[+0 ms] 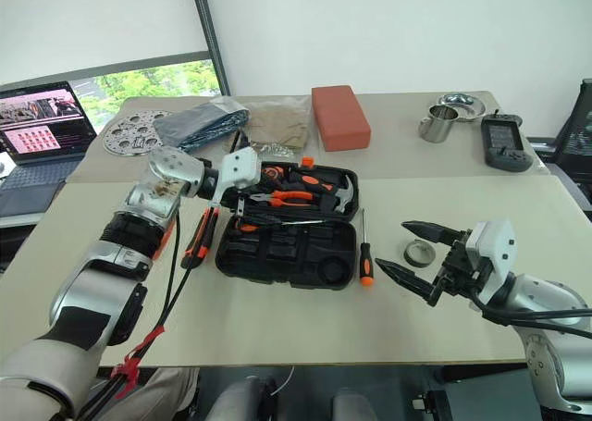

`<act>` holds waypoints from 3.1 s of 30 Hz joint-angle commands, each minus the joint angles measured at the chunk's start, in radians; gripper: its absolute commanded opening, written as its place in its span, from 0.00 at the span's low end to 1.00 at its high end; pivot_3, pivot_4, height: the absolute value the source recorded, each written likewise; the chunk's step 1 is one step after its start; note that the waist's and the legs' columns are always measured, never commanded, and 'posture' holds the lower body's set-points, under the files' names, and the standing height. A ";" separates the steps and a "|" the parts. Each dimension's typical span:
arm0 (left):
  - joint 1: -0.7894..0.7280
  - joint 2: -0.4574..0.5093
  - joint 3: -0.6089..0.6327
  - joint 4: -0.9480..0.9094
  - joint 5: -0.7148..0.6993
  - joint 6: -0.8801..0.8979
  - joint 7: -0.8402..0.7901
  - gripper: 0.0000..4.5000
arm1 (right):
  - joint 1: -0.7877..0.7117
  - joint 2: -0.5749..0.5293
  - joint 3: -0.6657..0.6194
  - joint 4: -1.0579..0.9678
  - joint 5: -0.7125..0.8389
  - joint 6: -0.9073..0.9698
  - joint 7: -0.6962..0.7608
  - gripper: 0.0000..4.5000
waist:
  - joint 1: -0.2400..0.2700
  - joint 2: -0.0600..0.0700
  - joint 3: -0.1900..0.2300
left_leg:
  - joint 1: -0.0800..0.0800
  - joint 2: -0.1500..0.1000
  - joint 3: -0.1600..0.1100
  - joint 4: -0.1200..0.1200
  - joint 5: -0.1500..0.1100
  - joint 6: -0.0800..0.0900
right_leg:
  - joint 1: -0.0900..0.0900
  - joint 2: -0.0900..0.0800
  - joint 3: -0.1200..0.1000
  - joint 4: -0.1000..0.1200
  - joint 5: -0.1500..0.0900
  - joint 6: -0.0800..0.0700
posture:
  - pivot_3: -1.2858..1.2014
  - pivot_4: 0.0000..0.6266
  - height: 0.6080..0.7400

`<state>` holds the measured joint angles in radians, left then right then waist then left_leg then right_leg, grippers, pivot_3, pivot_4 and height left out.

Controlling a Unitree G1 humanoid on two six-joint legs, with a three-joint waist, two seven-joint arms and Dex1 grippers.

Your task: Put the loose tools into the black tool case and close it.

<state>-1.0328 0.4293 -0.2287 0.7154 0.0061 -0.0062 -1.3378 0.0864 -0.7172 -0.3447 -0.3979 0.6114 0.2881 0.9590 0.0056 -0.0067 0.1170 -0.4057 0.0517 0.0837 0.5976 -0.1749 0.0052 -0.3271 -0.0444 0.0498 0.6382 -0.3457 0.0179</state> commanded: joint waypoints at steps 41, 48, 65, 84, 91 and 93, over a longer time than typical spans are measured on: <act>-0.045 -0.149 -0.049 0.510 0.210 -0.404 0.259 0.01 | 0.004 0.026 0.004 -0.004 -0.016 -0.071 -0.006 1.00 | 0.005 -0.001 0.001 | 0.001 -0.002 0.000 0.003 0.000 0.000 | 0.001 0.002 0.010 0.003 0.000 0.001 | 0.52 0.24 1.00; -0.067 -0.168 -0.027 0.531 0.206 -0.366 0.277 0.01 | 0.011 0.034 0.008 -0.005 -0.024 -0.077 -0.004 1.00 | 0.003 -0.001 0.001 | 0.001 -0.002 0.000 0.002 0.000 0.000 | 0.001 0.003 0.010 0.003 0.000 0.001 | 0.52 0.24 1.00; -0.085 -0.205 -0.051 0.534 0.255 -0.393 0.280 0.01 | 0.010 0.039 0.001 -0.005 -0.030 -0.080 -0.002 1.00 | 0.004 -0.001 0.001 | 0.001 -0.002 0.000 0.002 0.000 0.000 | 0.000 0.003 0.010 0.003 0.000 0.001 | 0.52 0.24 1.00; 0.055 -0.201 -0.092 0.546 0.313 -0.489 0.437 0.01 | 0.010 0.043 0.006 -0.009 -0.032 -0.078 -0.007 1.00 | 0.005 0.000 -0.001 | 0.006 -0.002 0.000 0.002 0.000 0.000 | 0.007 0.003 0.010 0.002 -0.001 0.001 | 0.52 0.24 1.00; 0.101 -0.224 -0.053 0.567 0.279 -0.440 0.497 0.01 | 0.007 0.044 0.006 -0.009 -0.033 -0.079 -0.010 1.00 | 0.005 -0.001 -0.006 | 0.010 -0.002 0.000 0.003 0.000 0.000 | 0.010 0.002 0.011 0.003 -0.001 0.001 | 0.52 0.24 1.00; 0.111 -0.229 -0.031 0.571 0.261 -0.424 0.496 0.01 | 0.008 0.044 0.006 -0.010 -0.032 -0.079 -0.011 1.00 | 0.005 -0.001 -0.008 | 0.010 -0.002 -0.001 0.004 0.000 0.000 | 0.010 0.002 0.011 0.004 -0.001 0.001 | 0.52 0.24 1.00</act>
<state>-0.9714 0.2048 -0.2409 1.2126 0.2406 -0.5121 -0.8384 0.0972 -0.6760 -0.3255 -0.3828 0.5727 0.2365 0.9536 0.0105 -0.0080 0.1087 -0.3952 0.0497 0.0831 0.6015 -0.1748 0.0049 -0.3166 -0.0424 0.0607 0.6422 -0.3463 0.0192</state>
